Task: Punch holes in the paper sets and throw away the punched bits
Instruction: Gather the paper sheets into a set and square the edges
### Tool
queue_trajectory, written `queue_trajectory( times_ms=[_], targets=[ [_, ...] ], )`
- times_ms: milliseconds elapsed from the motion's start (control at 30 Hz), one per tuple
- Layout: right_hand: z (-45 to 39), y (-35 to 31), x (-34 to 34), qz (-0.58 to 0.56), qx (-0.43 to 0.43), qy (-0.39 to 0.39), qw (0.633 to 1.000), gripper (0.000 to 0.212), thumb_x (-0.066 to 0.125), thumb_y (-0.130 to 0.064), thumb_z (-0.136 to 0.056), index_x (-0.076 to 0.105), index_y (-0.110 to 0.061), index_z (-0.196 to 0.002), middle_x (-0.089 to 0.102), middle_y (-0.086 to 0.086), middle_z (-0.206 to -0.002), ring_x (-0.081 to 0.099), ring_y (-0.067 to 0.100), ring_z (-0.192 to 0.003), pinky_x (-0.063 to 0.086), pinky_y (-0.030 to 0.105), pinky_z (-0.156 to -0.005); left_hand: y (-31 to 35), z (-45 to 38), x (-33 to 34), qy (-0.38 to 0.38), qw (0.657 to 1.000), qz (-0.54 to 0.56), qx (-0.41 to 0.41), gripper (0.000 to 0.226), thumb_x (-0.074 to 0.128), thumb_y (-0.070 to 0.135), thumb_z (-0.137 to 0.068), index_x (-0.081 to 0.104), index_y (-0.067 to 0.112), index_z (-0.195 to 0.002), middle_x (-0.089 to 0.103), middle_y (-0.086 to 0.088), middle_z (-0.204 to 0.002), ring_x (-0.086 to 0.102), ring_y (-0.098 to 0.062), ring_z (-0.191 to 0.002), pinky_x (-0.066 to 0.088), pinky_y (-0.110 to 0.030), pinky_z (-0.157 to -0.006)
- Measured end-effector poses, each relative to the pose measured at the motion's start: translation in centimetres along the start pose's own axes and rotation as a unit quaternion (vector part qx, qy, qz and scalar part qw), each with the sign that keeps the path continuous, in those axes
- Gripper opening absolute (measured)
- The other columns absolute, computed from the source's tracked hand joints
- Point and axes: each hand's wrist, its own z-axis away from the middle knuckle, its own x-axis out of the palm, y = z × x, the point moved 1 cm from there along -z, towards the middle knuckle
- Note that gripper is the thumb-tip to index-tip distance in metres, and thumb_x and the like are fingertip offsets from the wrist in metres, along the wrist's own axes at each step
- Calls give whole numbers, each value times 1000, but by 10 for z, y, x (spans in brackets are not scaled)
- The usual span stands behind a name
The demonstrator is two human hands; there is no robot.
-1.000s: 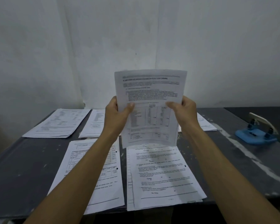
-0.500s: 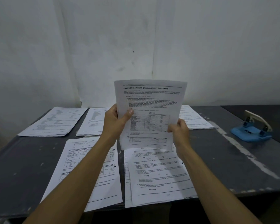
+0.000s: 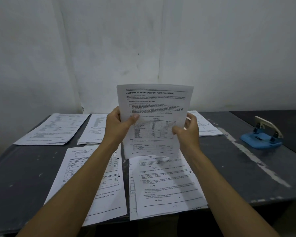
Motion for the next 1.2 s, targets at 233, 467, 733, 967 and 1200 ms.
queue_trajectory(
  times_ms=[233, 467, 733, 967, 1200],
  targets=[
    [-4, -22, 6, 18, -13, -13, 1000, 68, 70, -15, -55, 51, -29, -119, 68, -8, -107, 67, 14, -98, 60, 35, -74, 13, -2, 5, -15, 1000, -10, 26, 31, 82, 28, -82, 67, 33, -109, 74, 17, -102, 72, -2, -88, 56, -13, -65],
    [-3, -42, 7, 25, -47, -46, 998, 52, 64, -10, -69, 51, -30, -115, 67, -10, -106, 66, 9, -95, 52, 21, -64, 20, -3, 6, -17, 999, -10, 33, 27, 80, 27, -84, 66, 36, -106, 74, 20, -101, 71, -1, -88, 56, -15, -64],
    [-4, -34, 2, 17, -36, -18, 999, 21, 55, -10, -94, 56, -23, -111, 69, -8, -107, 67, 10, -95, 51, 21, -65, 14, 2, 7, -2, 1000, -11, 27, 28, 77, 29, -87, 65, 34, -112, 73, 20, -102, 71, 0, -88, 56, -14, -64],
    [-15, -55, -11, 69, -97, -38, 992, 13, 56, -13, -101, 67, -6, -102, 76, -3, -94, 73, 18, -89, 62, 39, -80, 34, -9, 12, 16, 999, -7, 46, 32, 76, 22, -88, 65, 18, -118, 73, 10, -106, 72, -2, -87, 59, -19, -68],
    [-32, -86, -47, 29, -91, -19, 995, 16, 59, -12, -99, 72, -17, -92, 78, -1, -93, 72, 28, -96, 60, 44, -86, 56, -25, 37, -55, 997, 44, 10, 30, 79, 22, -85, 69, 17, -113, 77, 6, -104, 75, -15, -87, 62, -32, -70]
  ],
)
